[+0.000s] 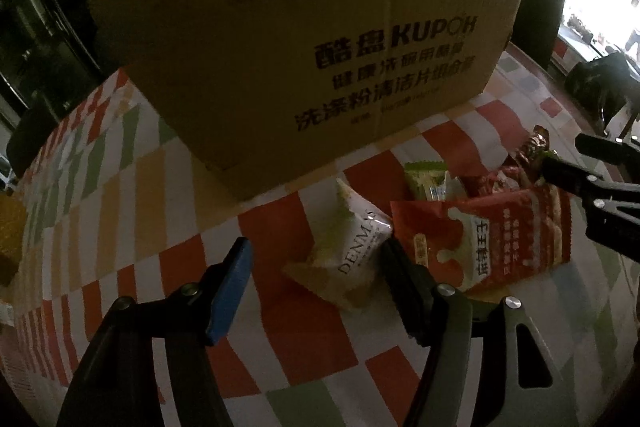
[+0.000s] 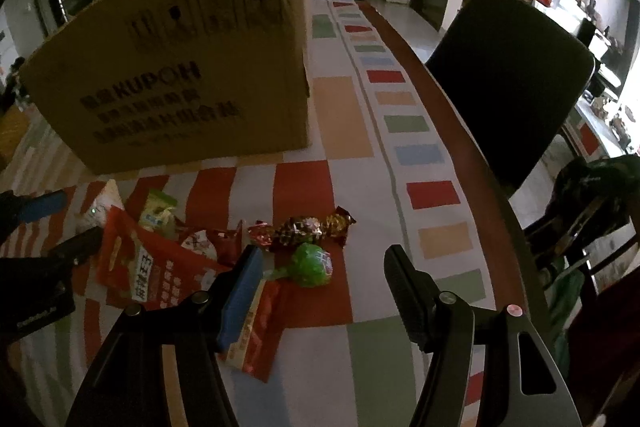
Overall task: Organize snacks
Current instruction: 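Move both empty tools back down to the remaining snacks, then grasp the white DENMAS bag with the left tool while the right tool grasps a green lollipop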
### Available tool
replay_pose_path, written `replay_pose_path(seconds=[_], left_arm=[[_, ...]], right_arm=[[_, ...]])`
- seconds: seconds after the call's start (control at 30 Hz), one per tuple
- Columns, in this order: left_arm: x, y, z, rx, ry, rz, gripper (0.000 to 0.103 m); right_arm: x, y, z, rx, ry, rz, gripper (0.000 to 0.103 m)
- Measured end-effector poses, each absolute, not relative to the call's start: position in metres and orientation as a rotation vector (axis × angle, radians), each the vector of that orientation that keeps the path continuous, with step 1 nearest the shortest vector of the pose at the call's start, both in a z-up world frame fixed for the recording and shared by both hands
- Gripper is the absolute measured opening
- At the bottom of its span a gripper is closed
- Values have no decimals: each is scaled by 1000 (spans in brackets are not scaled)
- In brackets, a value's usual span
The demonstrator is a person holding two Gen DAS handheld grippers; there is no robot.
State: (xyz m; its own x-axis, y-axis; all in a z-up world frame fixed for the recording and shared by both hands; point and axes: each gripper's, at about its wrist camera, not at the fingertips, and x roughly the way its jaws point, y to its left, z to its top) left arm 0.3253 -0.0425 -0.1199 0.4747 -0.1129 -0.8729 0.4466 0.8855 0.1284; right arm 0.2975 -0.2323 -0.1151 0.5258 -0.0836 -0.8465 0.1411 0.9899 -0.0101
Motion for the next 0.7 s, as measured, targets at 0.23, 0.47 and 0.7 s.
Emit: replay_pose_path(seconds=[0.23,0.47,0.7], left_arm=[[336,-40,-127,279,1042,-373,63],[343,-41,-134,204,1059,-382,38],[334,-38,-126,175,1052,-364,30]], right_arm=[[304,-237,-126,98,1036,-120,64],[303,-235,-130,112,1035,-74,53],[297,-233,-129,127,1021,-25,38]])
